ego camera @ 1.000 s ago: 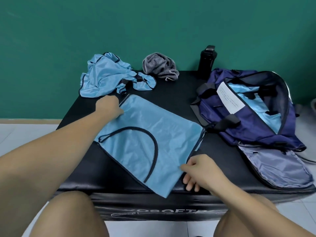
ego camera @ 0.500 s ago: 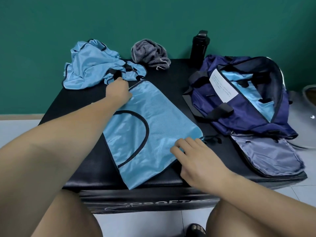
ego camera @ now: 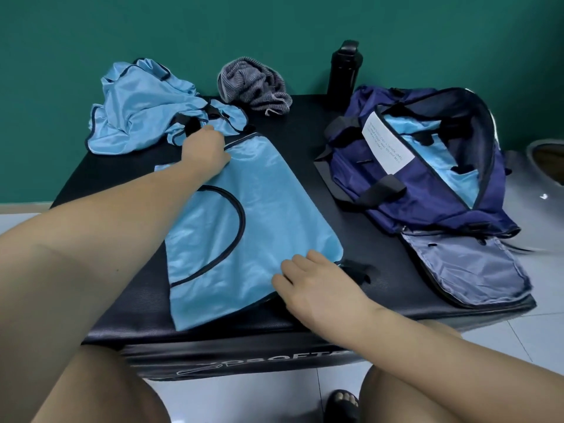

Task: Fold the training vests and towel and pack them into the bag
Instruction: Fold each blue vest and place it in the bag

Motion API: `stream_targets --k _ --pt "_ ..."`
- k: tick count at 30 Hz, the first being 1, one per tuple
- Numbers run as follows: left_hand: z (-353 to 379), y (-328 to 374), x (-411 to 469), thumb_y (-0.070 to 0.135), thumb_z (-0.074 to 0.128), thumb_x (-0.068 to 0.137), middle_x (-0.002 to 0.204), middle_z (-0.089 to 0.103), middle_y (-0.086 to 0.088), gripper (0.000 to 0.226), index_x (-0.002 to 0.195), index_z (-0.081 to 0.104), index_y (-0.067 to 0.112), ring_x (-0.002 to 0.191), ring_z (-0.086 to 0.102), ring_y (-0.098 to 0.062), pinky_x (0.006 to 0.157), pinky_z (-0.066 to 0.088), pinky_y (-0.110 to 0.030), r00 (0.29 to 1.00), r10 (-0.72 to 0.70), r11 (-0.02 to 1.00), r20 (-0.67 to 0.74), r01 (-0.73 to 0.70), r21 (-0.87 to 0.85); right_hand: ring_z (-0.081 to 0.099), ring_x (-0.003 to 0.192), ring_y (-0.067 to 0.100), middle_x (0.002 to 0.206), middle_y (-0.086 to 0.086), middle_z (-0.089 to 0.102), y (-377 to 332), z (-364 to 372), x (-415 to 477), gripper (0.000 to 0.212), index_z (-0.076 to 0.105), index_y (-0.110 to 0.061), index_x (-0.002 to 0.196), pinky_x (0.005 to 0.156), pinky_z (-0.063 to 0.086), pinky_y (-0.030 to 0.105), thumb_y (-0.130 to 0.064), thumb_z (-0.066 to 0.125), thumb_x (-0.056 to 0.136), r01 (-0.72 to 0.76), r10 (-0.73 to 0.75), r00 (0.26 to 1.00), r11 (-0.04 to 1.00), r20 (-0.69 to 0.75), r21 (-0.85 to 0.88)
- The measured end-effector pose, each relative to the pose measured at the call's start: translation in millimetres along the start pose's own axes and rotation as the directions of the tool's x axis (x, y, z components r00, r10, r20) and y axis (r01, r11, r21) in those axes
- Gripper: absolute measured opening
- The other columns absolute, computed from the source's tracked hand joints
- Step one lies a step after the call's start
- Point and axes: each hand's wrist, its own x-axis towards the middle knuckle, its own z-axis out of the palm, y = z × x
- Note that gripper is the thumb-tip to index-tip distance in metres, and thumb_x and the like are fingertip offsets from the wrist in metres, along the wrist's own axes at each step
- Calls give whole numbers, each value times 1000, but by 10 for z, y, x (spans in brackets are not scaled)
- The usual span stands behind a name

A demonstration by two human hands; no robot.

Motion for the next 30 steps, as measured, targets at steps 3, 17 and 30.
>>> stream_targets --k 3,17,30 --pt "39 152 79 27 69 96 107 50 -12 22 93 65 5 81 58 -37 63 44 -41 1000 22 1000 -10 -23 -12 36 65 25 76 3 46 -242 -32 135 32 52 -17 84 70 17 37 -4 69 60 15 -15 1000 999 3 49" --pt "-313 125 -829 24 76 85 113 57 -6 45 127 60 19 106 55 -31 80 50 -45 985 167 959 -38 -171 -226 41 77 24 92 2 50 -260 -173 -18 33 52 -15 100 68 29 36 -41 63 83 -67 62 998 979 32 190" --pt "-594 -159 -3121 58 71 91 93 54 19 26 100 57 38 90 53 -6 75 53 -35 913 404 863 54 -362 -352 28 72 24 82 3 46 -182 -102 -146 21 52 -15 90 64 32 38 -22 68 79 -86 84 996 995 35 58"
